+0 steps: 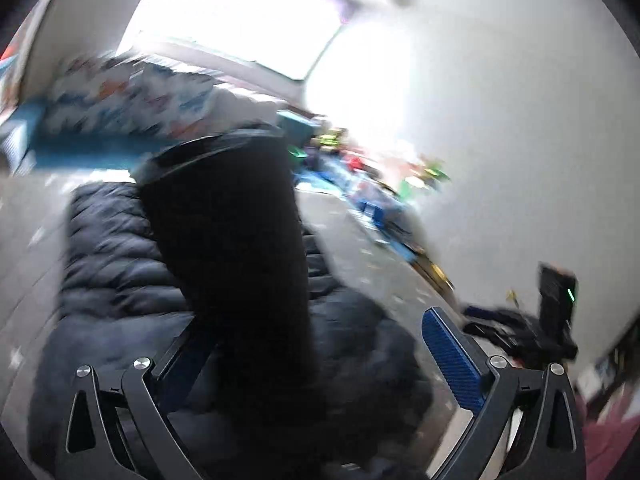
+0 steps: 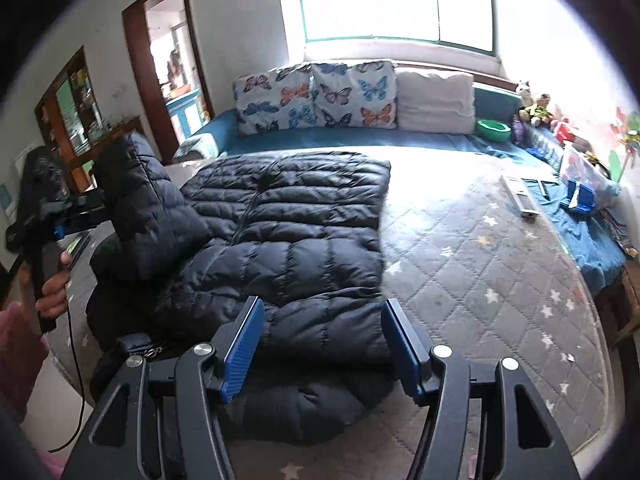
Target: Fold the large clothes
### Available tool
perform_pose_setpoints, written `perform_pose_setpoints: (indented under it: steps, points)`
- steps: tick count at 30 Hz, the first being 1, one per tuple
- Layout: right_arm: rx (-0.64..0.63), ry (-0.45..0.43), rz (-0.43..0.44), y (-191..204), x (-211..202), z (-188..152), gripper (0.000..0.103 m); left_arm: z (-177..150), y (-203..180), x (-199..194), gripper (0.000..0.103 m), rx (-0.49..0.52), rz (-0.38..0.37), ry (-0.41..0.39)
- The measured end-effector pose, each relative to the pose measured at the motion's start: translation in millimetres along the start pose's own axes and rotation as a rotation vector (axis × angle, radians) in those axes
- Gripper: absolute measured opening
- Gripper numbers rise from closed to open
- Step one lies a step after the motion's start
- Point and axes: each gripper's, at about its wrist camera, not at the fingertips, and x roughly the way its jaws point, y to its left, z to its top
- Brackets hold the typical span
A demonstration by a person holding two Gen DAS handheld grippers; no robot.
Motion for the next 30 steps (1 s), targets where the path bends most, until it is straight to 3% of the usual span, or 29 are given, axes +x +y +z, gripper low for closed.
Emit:
perform_pose_setpoints:
  steps: [5, 8, 11, 18, 20, 24, 27, 30]
  points:
    - [0.062, -0.032, -0.030, -19.6, -8.8, 4.5, 0.066, -20.1, -56.3, 37.1, 0.103, 0.154, -0.073, 0.147]
    - [0.075, -0.046, -0.026, -24.5, -13.6, 8.0, 0.066, -33.8, -66.5, 32.3, 0.103, 0.226, -0.039, 0.185]
    - [0.042, -0.067, -0.023, -18.6, -17.3, 15.2, 0.066, -31.9, -57.6, 12.4, 0.103, 0.256, 0.056, 0.149]
    - [-0.026, -0.037, 0.082, 8.5, 16.8, 43.2, 0.066, 0.7, 34.0, -48.5, 0.103, 0.057, 0.304, 0.075]
    - [-0.020, -0.013, 0.117, 12.2, 33.1, 50.7, 0.066, -1.9, 68.0, -61.5, 0.103, -0.032, 0.309, 0.088]
    - [-0.003, 0.035, 0.083, 6.2, 61.7, 55.3, 0.067, -18.8, 108.9, -72.1, 0.103, -0.118, 0.317, 0.111]
    - [0.032, 0.077, 0.068, -5.3, 83.3, 54.2, 0.066, -33.4, 120.3, -74.0, 0.103, -0.135, 0.318, 0.134]
    - [0.066, 0.104, 0.119, -12.9, 95.2, 49.9, 0.066, -47.6, 124.5, -58.9, 0.103, -0.151, 0.320, 0.156]
